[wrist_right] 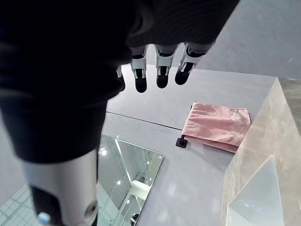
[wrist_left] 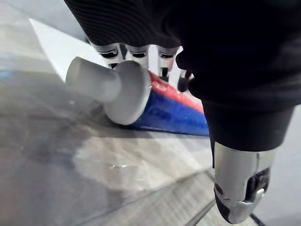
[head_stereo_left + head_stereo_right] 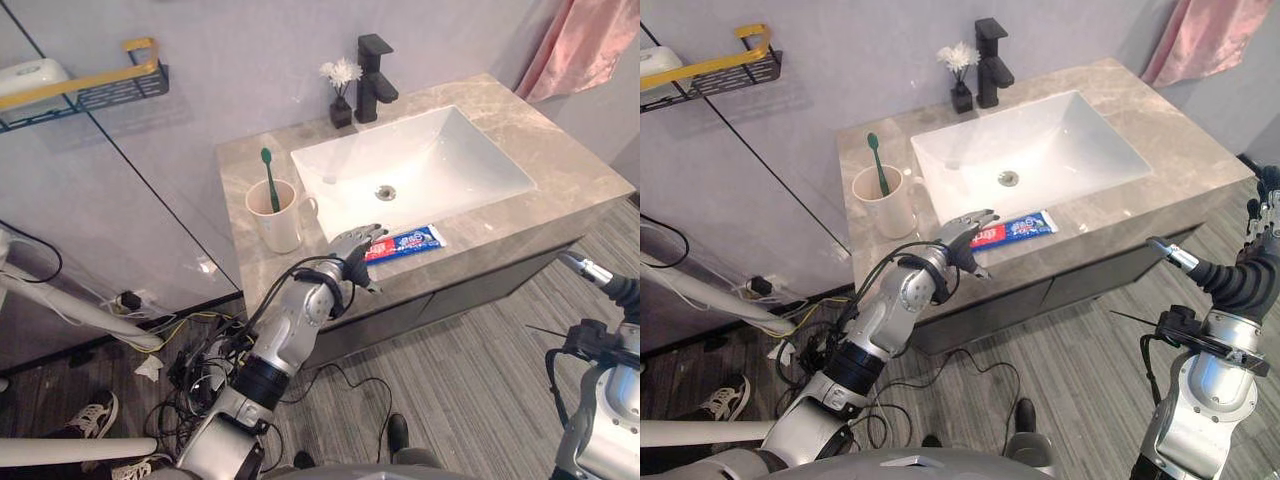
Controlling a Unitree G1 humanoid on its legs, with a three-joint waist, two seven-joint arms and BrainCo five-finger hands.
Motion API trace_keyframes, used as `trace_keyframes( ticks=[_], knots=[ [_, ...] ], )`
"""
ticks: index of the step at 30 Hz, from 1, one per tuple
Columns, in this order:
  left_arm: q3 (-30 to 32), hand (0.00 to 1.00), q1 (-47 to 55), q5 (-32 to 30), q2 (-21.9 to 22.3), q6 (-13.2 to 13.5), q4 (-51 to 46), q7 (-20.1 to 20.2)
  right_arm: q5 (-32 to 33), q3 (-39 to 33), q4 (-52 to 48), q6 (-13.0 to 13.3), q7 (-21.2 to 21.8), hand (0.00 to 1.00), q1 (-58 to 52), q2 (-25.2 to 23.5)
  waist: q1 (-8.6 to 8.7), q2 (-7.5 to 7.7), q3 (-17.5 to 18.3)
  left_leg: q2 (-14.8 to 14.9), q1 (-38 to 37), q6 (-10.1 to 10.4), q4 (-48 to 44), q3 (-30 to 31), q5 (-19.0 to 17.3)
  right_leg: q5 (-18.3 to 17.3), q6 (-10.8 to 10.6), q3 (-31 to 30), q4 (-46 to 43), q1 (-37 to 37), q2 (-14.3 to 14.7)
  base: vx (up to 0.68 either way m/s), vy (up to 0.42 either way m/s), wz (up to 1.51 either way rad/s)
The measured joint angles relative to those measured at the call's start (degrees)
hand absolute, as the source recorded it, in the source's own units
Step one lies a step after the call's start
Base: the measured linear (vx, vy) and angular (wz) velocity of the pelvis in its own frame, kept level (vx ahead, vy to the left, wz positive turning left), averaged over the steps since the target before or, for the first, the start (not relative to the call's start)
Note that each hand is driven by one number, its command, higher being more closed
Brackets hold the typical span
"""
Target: Organize washtable
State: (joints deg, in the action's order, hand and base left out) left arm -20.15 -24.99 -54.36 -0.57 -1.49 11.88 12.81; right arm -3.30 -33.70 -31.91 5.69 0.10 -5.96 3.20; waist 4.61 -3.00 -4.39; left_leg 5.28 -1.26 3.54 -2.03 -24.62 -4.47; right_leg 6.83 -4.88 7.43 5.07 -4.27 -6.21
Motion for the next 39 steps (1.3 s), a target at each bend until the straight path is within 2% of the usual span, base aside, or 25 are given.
trace_keyframes(
  ticks=[6, 7, 21, 29, 39],
  knots=[
    [0.51, 0.00, -2.44, 0.06, 0.05, -0.67, 1.69, -0.71, 0.01, -0.20, -0.01, 0.00, -0.01, 0.00, 0.07, 0.00, 1.17, 0.00, 0.31, -0.01, 0.58, 0.00, 0.00, -0.35, 0.00, 0.24, -0.01, -0.45, 0.02, -0.87, 0.06, 0.00, -0.001, -0.05],
    [0.48, 1.00, -2.44, 0.06, 0.08, -0.67, 1.77, -0.71, 0.02, -0.23, -0.01, -0.01, -0.02, 0.00, 0.05, 0.00, 1.25, -0.01, 0.31, 0.01, 0.57, 0.00, 0.01, -0.42, 0.00, 0.24, -0.01, -0.46, 0.02, -0.91, 0.09, 0.00, 0.000, 0.00],
    [2.38, 1.00, -6.53, 1.63, 0.24, -0.73, 5.53, -3.12, 0.05, -0.30, -0.03, -0.01, -0.04, 0.00, 0.15, 0.01, 1.31, -0.02, 0.34, 0.00, 0.82, 0.00, 0.13, -1.32, 0.00, 0.54, -0.07, -1.33, 0.04, -1.69, 0.20, 0.00, 0.000, -0.03],
    [2.54, 1.00, -6.88, 2.28, 0.45, -0.46, 6.28, -3.20, 0.07, -0.27, -0.08, -0.02, 0.00, 0.00, 0.27, 0.02, 1.27, 0.12, 0.46, -0.08, 0.80, -0.01, 0.32, -1.16, 0.00, 0.59, -0.13, -1.24, 0.05, -1.64, 0.11, 0.00, 0.001, 0.00],
    [2.67, 1.00, -6.43, 2.26, 0.50, 1.66, 8.20, -4.50, 1.31, -0.29, -0.10, -0.02, -0.01, 0.00, 0.27, 0.02, 1.24, 0.30, 0.91, -0.14, 0.82, -0.03, 0.64, -0.91, 0.06, 0.58, -0.14, -1.03, 0.06, -1.56, 0.11, 0.00, 0.000, 0.00]
  ],
)
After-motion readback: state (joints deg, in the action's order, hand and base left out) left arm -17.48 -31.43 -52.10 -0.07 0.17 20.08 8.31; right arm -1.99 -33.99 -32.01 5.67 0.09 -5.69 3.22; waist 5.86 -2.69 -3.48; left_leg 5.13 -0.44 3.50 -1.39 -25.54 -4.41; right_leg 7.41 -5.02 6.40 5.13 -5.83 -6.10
